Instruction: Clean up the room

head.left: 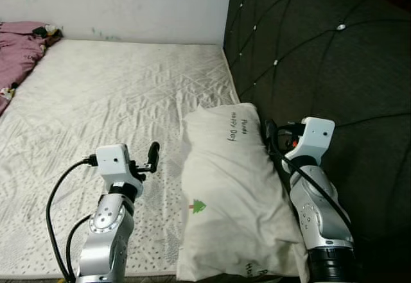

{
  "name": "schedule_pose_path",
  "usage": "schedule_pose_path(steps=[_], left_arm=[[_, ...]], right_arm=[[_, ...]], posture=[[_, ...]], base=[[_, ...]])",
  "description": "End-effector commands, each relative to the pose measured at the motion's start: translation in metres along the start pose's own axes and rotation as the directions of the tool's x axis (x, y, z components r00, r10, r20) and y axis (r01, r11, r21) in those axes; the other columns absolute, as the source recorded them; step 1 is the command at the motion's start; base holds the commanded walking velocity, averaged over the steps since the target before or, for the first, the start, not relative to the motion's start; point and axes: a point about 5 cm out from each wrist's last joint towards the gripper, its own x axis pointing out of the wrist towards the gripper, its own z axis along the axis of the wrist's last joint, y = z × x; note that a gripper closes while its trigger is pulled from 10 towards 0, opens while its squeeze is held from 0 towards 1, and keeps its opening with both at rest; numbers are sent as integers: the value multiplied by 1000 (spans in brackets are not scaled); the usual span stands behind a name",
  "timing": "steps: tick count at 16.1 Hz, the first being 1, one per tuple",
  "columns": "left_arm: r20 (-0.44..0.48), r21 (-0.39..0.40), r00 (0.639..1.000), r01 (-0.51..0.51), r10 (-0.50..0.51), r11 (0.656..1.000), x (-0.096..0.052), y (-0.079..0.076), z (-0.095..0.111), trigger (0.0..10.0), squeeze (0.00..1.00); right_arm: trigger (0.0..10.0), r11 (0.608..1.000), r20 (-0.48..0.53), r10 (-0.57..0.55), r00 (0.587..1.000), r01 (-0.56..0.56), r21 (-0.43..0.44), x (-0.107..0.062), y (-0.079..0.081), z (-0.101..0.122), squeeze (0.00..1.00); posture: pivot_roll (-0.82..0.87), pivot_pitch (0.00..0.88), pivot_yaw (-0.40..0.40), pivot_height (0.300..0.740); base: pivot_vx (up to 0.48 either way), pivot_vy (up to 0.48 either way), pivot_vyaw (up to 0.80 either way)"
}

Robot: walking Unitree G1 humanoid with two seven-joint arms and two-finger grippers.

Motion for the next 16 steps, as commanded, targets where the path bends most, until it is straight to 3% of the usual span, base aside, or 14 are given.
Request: schedule_pose_path(steps=[1, 3, 5, 8, 9, 11, 16], left_arm=[[17, 7, 1000, 15, -15, 1000, -1, -1, 3, 10000, 0], [20, 8, 1000, 16, -16, 1000, -1, -1, 3, 10000, 0], [31, -10, 999, 27, -27, 1000, -1, -3, 4, 10000, 0], [5, -26, 1000, -4, 5, 1000, -3, -3, 3, 10000, 0], [4, -42, 999, 32, -32, 999, -5, -4, 3, 10000, 0], [8, -19, 999, 38, -38, 999, -7, 0, 2, 10000, 0], [-21, -52, 999, 38, -40, 998, -7, -2, -1, 10000, 0]], right_arm=[[10000, 1000, 17, 24, 1000, -24, 5, 1, 5, 5, 0], [10000, 1000, 19, 27, 999, -27, 9, 1, 6, 5, 0], [10000, 996, 33, 60, 998, -58, -65, 2, 9, 8, 0], [10000, 998, 34, 51, 998, -50, -30, 2, 10, 7, 0], [10000, 998, 32, 53, 998, -52, -36, 2, 10, 7, 0], [10000, 998, 29, 56, 998, -55, -35, 3, 11, 7, 0], [10000, 998, 28, 58, 998, -57, -28, 3, 13, 7, 0]], posture=[[22, 10, -45, 740], [22, 10, -45, 740], [22, 10, -45, 740], [24, 11, -45, 740], [24, 11, -45, 740], [24, 11, -45, 740], [24, 19, -48, 740]], base=[[0, 0, 0], [0, 0, 0], [0, 0, 359], [0, 0, 800], [0, 0, 531], [0, 0, 0], [0, 0, 0]])
